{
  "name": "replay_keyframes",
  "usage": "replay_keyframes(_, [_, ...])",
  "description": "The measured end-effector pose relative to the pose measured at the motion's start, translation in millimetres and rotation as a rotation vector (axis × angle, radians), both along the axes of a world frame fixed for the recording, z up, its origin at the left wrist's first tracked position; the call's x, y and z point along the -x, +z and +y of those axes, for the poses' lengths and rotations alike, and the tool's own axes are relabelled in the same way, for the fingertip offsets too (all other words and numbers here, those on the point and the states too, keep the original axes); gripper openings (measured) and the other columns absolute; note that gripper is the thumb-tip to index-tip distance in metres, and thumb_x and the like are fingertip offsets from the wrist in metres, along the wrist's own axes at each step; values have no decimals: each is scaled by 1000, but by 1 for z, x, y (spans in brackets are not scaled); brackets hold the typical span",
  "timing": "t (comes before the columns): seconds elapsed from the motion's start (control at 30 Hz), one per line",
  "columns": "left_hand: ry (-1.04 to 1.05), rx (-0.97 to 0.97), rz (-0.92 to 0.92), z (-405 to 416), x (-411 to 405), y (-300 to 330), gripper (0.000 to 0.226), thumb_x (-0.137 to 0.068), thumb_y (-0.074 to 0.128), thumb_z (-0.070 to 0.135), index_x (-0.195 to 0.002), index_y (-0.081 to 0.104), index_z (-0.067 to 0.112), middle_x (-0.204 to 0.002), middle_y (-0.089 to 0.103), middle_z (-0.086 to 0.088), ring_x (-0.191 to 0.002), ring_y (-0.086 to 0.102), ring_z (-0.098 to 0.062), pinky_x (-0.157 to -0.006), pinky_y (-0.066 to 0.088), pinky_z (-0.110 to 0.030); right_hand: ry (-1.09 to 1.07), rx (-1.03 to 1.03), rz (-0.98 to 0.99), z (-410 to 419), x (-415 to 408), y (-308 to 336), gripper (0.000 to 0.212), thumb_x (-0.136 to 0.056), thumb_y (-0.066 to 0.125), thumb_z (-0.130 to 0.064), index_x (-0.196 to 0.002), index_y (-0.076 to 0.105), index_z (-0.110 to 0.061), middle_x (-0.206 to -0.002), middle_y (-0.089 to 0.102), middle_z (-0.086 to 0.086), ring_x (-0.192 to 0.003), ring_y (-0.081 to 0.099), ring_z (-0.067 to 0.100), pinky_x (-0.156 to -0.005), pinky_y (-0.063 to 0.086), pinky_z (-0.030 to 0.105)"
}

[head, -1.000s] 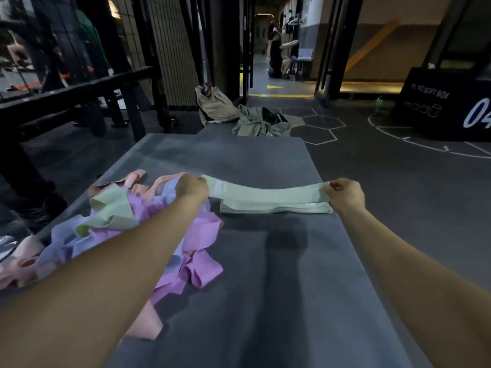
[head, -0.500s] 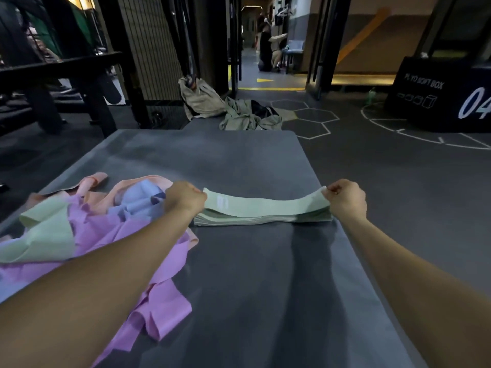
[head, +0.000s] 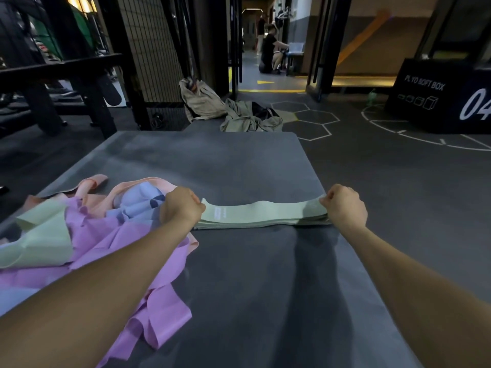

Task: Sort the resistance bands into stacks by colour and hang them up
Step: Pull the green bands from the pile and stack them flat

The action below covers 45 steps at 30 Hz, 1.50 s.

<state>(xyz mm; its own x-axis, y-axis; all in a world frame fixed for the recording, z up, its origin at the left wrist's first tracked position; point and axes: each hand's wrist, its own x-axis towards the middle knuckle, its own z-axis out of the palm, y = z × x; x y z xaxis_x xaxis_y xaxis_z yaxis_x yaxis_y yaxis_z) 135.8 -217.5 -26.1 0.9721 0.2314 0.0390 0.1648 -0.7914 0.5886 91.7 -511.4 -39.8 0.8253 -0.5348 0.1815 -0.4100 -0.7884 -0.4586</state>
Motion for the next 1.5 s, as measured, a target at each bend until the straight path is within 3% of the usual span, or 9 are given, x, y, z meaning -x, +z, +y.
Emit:
replay_keyframes(0.23, [-12,1,-34,-2,0,-3,5,-81,64,18,-84,68,18,-100,69,-9,-95,62,-32,-73,45,-30,28,299,-31,12,0,7,27,-91,54,-24,-111,55,-7,-115,50,13,-108,46,34,-73,37,37])
replay_keyframes(0.37, [-18,2,-28,-2,0,-2,7,-81,64,18,-85,69,17,-101,69,-8,-96,62,-31,-73,45,-29,432,303,-100,49,-8,12,40,-87,60,-32,-120,55,-11,-119,50,11,-115,42,30,-92,35,36])
replay_keyframes(0.5, [-33,8,-36,0,-1,0,8,-79,66,16,-87,66,14,-101,68,-8,-93,61,-29,-73,44,-28,733,194,163,87,-15,6,66,-81,63,-50,-137,42,-21,-135,44,3,-128,38,24,-103,29,36])
replay_keyframes(0.63, [-128,-36,-75,1,-4,-3,23,-76,72,12,-96,62,8,-107,62,-12,-93,59,-28,-73,41,-26,737,100,210,86,-22,-2,64,-79,68,-46,-133,47,-19,-127,49,5,-121,45,26,-102,37,38])
replay_keyframes(0.77, [-322,-135,-196,-2,-4,-7,36,-78,73,20,-111,59,11,-121,51,-9,-112,51,-27,-94,42,-34,758,59,183,86,-21,-3,62,-79,70,-40,-132,49,-15,-126,50,9,-120,46,26,-101,38,35])
replay_keyframes(0.9, [-593,-243,-114,-11,-3,-9,58,-79,72,31,-131,50,16,-140,39,-2,-127,43,-21,-105,35,-29,768,49,190,82,-21,-2,68,-79,70,-44,-136,44,-16,-131,49,8,-123,44,25,-102,36,32])
replay_keyframes(1.07, [-420,-368,71,-13,-3,-9,55,-95,49,34,-139,36,5,-146,31,-15,-136,31,-28,-109,25,-34,749,56,182,75,-16,-7,80,-81,66,-46,-145,29,-13,-148,37,6,-135,34,24,-111,25,30])
replay_keyframes(1.37, [-348,-321,96,-9,-2,-16,46,-96,43,9,-141,36,11,-142,42,-10,-130,41,-28,-107,24,-34,734,91,159,81,-17,-13,67,-82,65,-46,-137,41,-17,-138,48,4,-127,42,22,-112,26,38])
replay_keyframes(1.5, [-431,-410,-174,-22,2,-13,44,-95,44,14,-139,38,16,-152,23,-5,-139,23,-27,-112,23,-37,739,125,107,83,-14,-12,75,-83,61,-51,-145,31,-20,-149,33,1,-136,32,24,-114,23,37])
